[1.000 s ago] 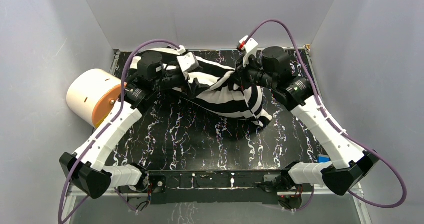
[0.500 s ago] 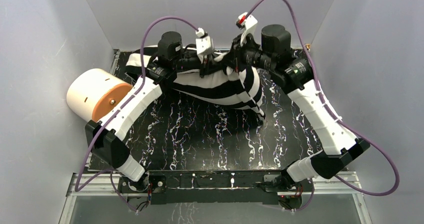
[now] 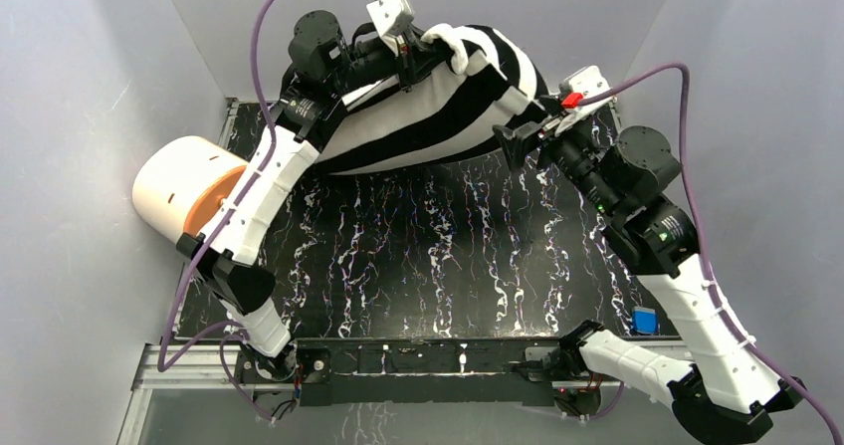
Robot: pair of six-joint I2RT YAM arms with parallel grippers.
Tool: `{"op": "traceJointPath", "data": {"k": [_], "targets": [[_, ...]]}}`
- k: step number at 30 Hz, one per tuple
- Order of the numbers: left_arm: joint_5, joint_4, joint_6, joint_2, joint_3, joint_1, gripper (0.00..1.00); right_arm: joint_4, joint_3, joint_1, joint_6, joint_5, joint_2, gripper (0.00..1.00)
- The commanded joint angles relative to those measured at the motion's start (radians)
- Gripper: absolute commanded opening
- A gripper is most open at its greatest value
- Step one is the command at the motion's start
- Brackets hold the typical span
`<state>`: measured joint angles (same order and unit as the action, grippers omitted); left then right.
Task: Put the pillow into the pillowcase
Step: Turn over the pillow at the center of the board.
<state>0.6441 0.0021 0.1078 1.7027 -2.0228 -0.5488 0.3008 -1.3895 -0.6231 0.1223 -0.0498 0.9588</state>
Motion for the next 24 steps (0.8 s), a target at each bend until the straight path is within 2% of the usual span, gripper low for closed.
{"op": "traceJointPath", "data": {"k": [1, 4, 9, 11, 12, 13, 14, 15, 16, 18, 20, 22, 24], "targets": [[0.129, 0.192, -0.082, -0.061, -0.093, -0.005, 0.0, -0.093, 0.025, 0.001, 0.148, -0.149, 0.029, 0.95], [0.167, 0.197, -0.1, -0.058, -0.116, -0.003, 0.0, -0.112, 0.013, 0.0, 0.239, -0.186, 0.083, 0.97], [0.268, 0.208, -0.15, -0.062, -0.14, 0.024, 0.0, -0.109, -0.101, 0.003, 0.375, -0.195, 0.188, 0.99], [0.342, 0.264, -0.196, -0.054, -0.142, 0.034, 0.0, -0.073, -0.13, 0.042, 0.41, -0.127, 0.248, 0.99], [0.369, 0.288, -0.225, -0.045, -0.149, 0.039, 0.0, 0.003, -0.155, 0.086, 0.403, -0.015, 0.282, 0.97], [0.391, 0.302, -0.242, -0.034, -0.168, 0.047, 0.0, 0.048, -0.174, 0.131, 0.387, 0.098, 0.306, 0.92], [0.397, 0.303, -0.247, -0.027, -0.182, 0.052, 0.0, 0.075, -0.186, 0.169, 0.37, 0.2, 0.323, 0.75], [0.371, 0.283, -0.239, -0.02, -0.195, 0.06, 0.0, 0.107, -0.203, 0.198, 0.352, 0.274, 0.331, 0.34], [0.309, 0.248, -0.218, -0.016, -0.211, 0.071, 0.0, 0.148, -0.235, 0.21, 0.337, 0.305, 0.332, 0.03], [0.183, 0.228, -0.195, -0.017, -0.21, 0.099, 0.0, 0.236, -0.334, 0.214, 0.306, 0.345, 0.314, 0.0], [0.083, 0.289, -0.205, -0.024, -0.182, 0.121, 0.0, 0.355, -0.527, 0.215, 0.257, 0.439, 0.311, 0.0], [0.01, 0.354, -0.254, -0.024, -0.175, 0.134, 0.0, 0.431, -0.726, 0.214, 0.204, 0.582, 0.329, 0.0], [-0.004, 0.417, -0.308, -0.017, -0.185, 0.137, 0.0, 0.443, -0.856, 0.214, 0.149, 0.761, 0.323, 0.0]]}}
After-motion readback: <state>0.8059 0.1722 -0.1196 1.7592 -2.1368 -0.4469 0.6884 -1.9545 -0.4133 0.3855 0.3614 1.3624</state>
